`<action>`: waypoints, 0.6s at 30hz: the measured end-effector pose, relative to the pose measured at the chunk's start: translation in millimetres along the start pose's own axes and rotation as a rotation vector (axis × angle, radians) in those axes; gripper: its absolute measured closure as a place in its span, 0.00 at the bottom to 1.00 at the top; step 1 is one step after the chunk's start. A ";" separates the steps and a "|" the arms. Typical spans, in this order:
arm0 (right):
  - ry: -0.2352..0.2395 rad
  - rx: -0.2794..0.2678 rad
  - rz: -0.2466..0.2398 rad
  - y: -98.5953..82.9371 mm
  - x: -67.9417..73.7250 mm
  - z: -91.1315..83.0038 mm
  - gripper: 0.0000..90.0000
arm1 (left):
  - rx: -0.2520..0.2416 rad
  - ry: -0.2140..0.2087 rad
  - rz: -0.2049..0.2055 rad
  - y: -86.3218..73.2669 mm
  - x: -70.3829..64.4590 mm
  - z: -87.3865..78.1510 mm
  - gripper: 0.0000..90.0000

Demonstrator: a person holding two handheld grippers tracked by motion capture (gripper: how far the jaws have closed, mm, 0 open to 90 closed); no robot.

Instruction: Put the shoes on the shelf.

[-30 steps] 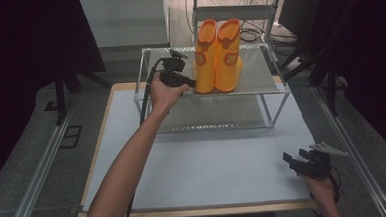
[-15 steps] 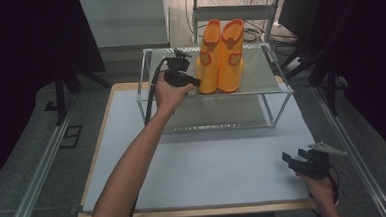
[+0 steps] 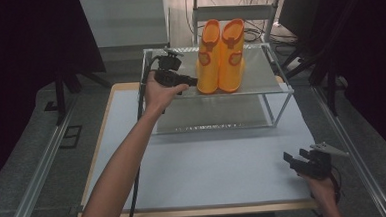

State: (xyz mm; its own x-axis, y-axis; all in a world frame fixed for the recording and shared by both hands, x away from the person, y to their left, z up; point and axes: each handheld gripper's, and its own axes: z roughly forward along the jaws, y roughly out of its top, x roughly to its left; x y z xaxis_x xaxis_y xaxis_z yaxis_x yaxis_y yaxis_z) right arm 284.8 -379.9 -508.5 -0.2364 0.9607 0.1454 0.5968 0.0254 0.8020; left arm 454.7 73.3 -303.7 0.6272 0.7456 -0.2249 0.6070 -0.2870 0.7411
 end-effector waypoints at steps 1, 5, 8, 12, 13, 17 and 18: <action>-0.001 -0.001 0.000 0.1 0.3 -0.1 0.31 | 0.000 -0.006 0.009 -1.6 0.2 -3.7 0.64; 0.000 -0.004 0.003 0.6 1.6 -0.8 0.31 | 0.010 -0.033 0.046 -11.0 -0.2 -16.7 0.58; 0.000 -0.003 0.000 0.4 1.4 -0.7 0.31 | 0.007 -0.068 0.075 -19.1 -2.6 -24.6 0.54; -0.001 -0.003 -0.004 0.1 0.7 -1.2 0.31 | -0.002 -0.098 0.107 -31.2 -9.1 -36.2 0.51; -0.002 -0.004 -0.003 0.2 0.4 -1.4 0.31 | -0.007 -0.109 0.112 -34.4 -10.3 -39.0 0.50; -0.003 -0.004 -0.001 0.0 0.3 -1.3 0.31 | -0.014 -0.137 0.140 -49.3 -18.4 -48.7 0.48; -0.002 -0.002 -0.001 -0.1 0.4 -1.2 0.31 | -0.014 -0.143 0.147 -53.5 -19.9 -50.9 0.47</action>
State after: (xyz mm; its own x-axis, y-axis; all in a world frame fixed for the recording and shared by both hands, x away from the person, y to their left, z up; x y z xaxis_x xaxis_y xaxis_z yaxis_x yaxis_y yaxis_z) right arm 283.7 -379.9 -507.9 -0.2349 0.9614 0.1436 0.5950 0.0253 0.8033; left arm 384.9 104.5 -306.6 0.7721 0.6031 -0.2004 0.4974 -0.3772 0.7812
